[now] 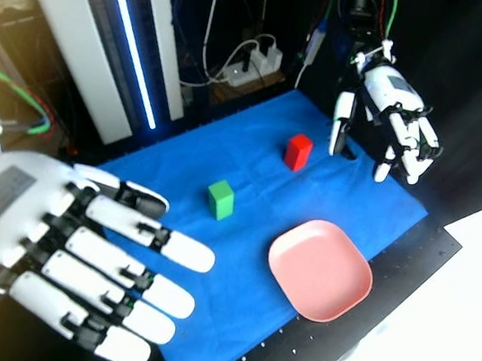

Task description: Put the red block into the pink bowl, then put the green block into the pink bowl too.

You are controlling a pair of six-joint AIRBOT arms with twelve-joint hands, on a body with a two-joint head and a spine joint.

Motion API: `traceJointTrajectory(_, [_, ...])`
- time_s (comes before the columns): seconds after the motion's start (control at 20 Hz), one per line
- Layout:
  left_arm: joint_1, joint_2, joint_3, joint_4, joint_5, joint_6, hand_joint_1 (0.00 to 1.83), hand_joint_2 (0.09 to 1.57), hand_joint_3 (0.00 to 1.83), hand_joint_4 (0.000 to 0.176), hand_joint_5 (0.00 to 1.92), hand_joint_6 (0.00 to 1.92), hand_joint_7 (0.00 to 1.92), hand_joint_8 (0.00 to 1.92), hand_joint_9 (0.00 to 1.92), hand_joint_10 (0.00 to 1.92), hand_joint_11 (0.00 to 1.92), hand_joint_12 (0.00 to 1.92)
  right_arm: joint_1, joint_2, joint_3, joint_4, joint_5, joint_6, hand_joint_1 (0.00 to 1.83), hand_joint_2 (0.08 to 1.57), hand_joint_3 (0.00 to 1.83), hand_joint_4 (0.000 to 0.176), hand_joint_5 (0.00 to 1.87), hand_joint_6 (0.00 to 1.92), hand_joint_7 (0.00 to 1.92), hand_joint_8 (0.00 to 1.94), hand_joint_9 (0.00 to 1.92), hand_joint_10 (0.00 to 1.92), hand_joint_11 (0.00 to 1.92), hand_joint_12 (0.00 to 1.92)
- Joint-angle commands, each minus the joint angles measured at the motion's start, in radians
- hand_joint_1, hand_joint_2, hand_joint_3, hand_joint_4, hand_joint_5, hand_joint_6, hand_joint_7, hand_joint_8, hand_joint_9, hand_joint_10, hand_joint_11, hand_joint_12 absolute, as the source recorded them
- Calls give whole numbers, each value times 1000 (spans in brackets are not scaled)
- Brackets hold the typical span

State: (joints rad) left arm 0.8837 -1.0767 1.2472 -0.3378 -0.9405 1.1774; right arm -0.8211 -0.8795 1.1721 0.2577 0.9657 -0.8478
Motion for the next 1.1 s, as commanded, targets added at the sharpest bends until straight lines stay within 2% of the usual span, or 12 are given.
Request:
traceJointTrajectory(0.0, [-11,-5,6,9,-125,-5,98,857,25,176,0,0,0,0,0,0,0,0,14,-1,7,5,126,4,273,889,23,84,5,2,14,2,29,6,0,83])
traceJointTrajectory(0.2, [-12,-5,5,11,-125,-5,97,853,16,176,0,0,0,0,0,0,0,0,14,-2,7,5,126,4,280,899,14,81,10,2,21,3,33,4,3,100])
traceJointTrajectory(0.3, [-12,-5,2,16,-129,-7,70,852,13,176,0,0,0,0,0,0,0,0,14,-2,7,5,126,4,266,913,15,91,16,4,21,2,26,1,3,104])
traceJointTrajectory(0.4, [-7,-4,0,42,-148,-49,84,838,5,176,0,0,0,0,0,0,0,0,13,-2,5,4,126,4,239,936,3,76,3,0,17,0,26,0,0,119])
traceJointTrajectory(0.5, [6,5,-10,68,-184,-93,169,828,0,170,0,0,0,0,0,0,0,0,13,-3,5,4,126,4,232,923,0,89,8,1,30,2,38,3,0,143])
traceJointTrajectory(0.55, [11,14,-20,75,-196,-98,179,830,0,126,0,0,0,0,0,0,0,0,13,-3,5,4,126,4,246,915,0,89,16,2,28,0,34,0,0,128])
traceJointTrajectory(0.75, [49,48,-72,122,-271,-121,291,788,0,60,0,0,0,0,38,14,98,47,13,-6,6,5,126,4,260,881,0,84,28,3,33,3,25,2,0,85])
traceJointTrajectory(0.8, [59,55,-85,128,-294,-121,315,776,2,31,0,0,41,1,85,13,41,321,13,-7,6,5,126,4,238,886,0,86,19,1,24,1,14,0,0,63])
traceJointTrajectory(0.85, [64,60,-93,132,-306,-121,360,775,2,15,0,0,54,1,104,7,7,474,13,-8,6,5,126,4,234,880,0,82,13,0,21,0,14,1,0,58])
traceJointTrajectory(0.9, [69,67,-105,142,-324,-122,443,784,4,8,0,0,64,2,131,10,1,520,12,-8,6,5,126,4,221,883,0,73,4,0,21,0,20,3,0,60])
traceJointTrajectory(0.95, [74,73,-115,150,-335,-122,497,793,5,3,19,4,114,11,156,12,0,548,12,-9,6,5,126,4,215,884,0,82,10,3,28,3,18,2,1,62])
traceJointTrajectory(1.05, [96,78,-128,171,-359,-154,552,791,1,0,78,5,195,9,250,18,0,728,12,-11,6,5,126,4,214,888,0,63,17,5,45,9,26,5,3,69])
